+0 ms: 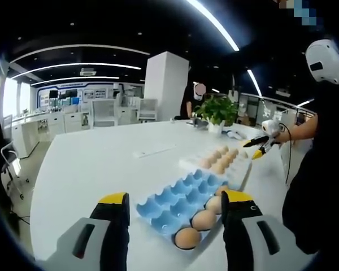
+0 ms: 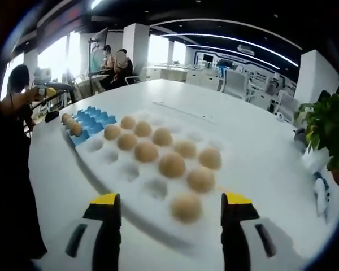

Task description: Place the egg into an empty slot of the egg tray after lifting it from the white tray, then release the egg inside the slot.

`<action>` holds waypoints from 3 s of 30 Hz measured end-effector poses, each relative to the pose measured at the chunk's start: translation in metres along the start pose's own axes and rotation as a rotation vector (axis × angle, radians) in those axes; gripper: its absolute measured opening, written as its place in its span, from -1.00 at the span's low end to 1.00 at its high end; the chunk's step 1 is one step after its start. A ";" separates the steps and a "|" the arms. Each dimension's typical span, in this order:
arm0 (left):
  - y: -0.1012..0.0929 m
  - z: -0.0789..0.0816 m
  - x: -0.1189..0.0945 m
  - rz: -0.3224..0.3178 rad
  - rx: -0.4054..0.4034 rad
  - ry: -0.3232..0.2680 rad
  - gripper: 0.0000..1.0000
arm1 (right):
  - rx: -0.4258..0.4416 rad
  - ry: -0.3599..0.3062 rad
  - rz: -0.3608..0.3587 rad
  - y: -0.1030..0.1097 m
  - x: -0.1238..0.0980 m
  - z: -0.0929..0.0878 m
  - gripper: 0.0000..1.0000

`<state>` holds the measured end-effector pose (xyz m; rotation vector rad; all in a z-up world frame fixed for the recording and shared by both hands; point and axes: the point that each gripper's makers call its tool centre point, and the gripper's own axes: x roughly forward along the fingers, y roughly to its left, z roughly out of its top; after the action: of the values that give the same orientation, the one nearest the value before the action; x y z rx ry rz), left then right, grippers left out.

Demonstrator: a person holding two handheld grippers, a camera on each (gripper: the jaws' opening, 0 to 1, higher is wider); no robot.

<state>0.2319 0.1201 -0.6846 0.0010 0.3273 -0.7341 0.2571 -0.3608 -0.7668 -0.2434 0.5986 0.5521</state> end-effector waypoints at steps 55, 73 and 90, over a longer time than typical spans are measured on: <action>0.001 -0.011 0.010 -0.001 -0.054 0.044 1.00 | -0.016 0.380 0.011 -0.001 0.021 -0.015 -0.54; 0.001 -0.006 0.010 -0.003 -0.039 0.009 1.00 | -0.091 0.207 0.003 0.019 0.000 0.033 -0.54; 0.002 -0.007 0.010 -0.003 -0.033 0.012 0.92 | -0.199 0.107 0.156 0.081 0.021 0.080 -0.54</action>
<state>0.2386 0.1157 -0.6940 -0.0266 0.3509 -0.7314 0.2636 -0.2551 -0.7198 -0.4191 0.6709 0.7542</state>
